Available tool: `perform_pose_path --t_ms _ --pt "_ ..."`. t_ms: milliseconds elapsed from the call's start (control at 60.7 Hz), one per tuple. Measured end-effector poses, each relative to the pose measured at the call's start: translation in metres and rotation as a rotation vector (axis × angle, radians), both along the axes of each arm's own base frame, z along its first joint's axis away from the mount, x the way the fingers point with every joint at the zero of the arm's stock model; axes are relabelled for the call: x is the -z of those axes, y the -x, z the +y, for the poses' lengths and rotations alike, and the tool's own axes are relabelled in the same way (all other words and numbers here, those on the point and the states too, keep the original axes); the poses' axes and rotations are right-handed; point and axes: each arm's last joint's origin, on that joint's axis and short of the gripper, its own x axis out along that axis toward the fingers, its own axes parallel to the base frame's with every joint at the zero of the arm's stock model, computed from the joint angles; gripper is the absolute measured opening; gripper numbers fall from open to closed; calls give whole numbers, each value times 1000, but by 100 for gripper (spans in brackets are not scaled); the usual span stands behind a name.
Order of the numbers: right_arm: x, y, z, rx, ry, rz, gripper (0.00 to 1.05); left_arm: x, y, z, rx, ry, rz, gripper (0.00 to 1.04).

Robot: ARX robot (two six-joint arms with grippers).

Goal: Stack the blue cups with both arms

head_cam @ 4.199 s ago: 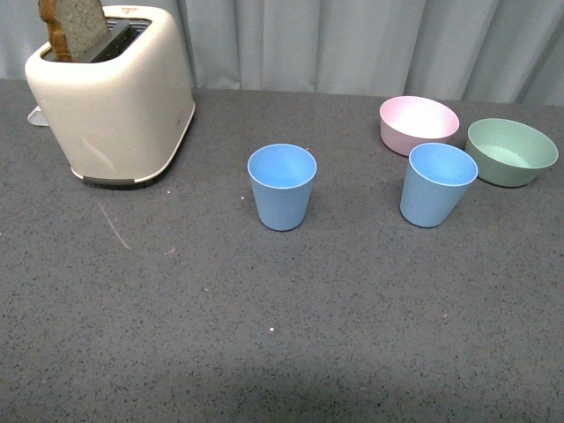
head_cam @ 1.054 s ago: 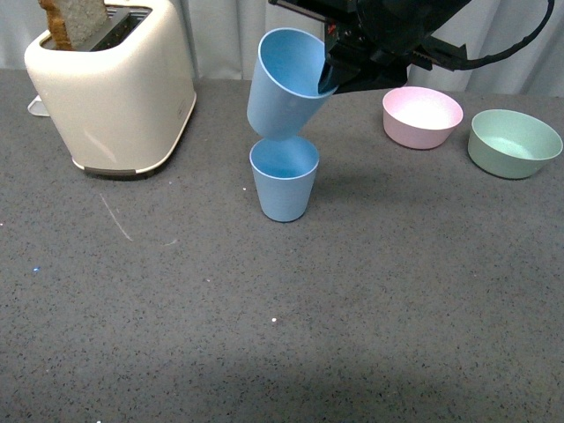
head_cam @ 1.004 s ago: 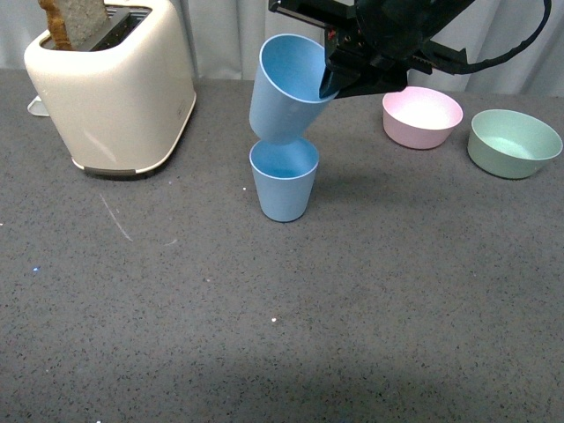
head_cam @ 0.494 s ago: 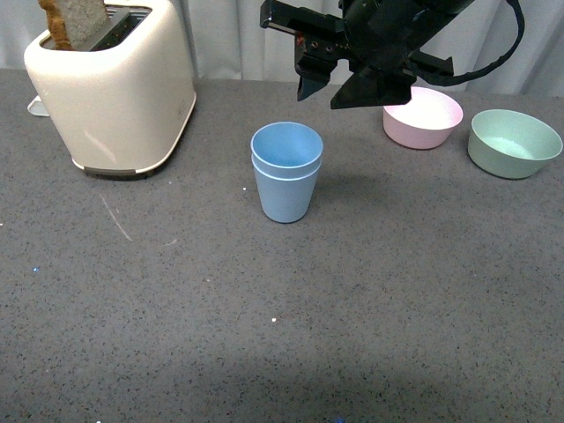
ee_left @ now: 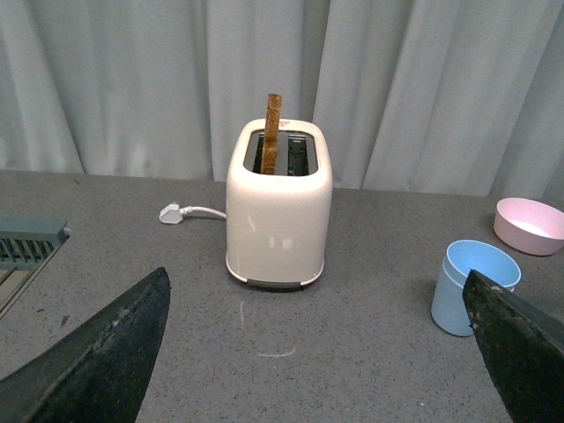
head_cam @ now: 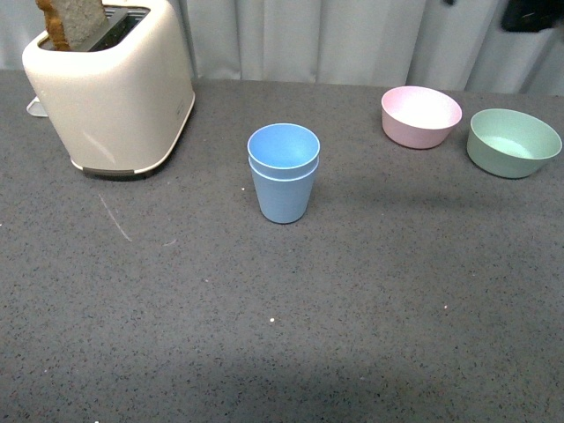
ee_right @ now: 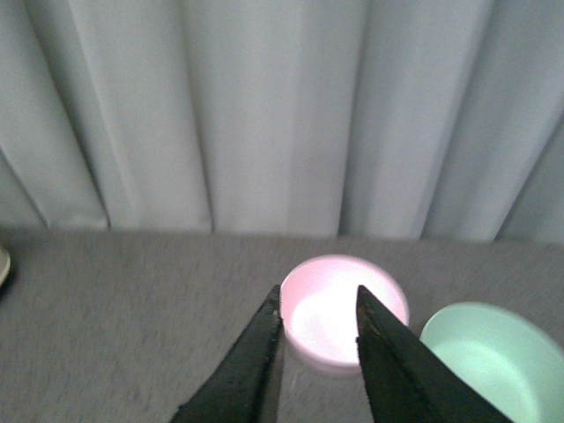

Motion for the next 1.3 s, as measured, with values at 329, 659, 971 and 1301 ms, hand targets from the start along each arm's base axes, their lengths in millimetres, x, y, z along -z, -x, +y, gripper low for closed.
perform_pose_path --t_ms 329,659,971,1301 --pt "5 84 -49 -9 20 23 1 0 0 0 1 0 1 98" --pt "4 136 -71 -4 19 25 1 0 0 0 1 0 1 98" --pt "3 165 -86 4 18 24 1 0 0 0 1 0 1 98" --pt "2 186 -86 0 18 20 1 0 0 0 1 0 1 98"
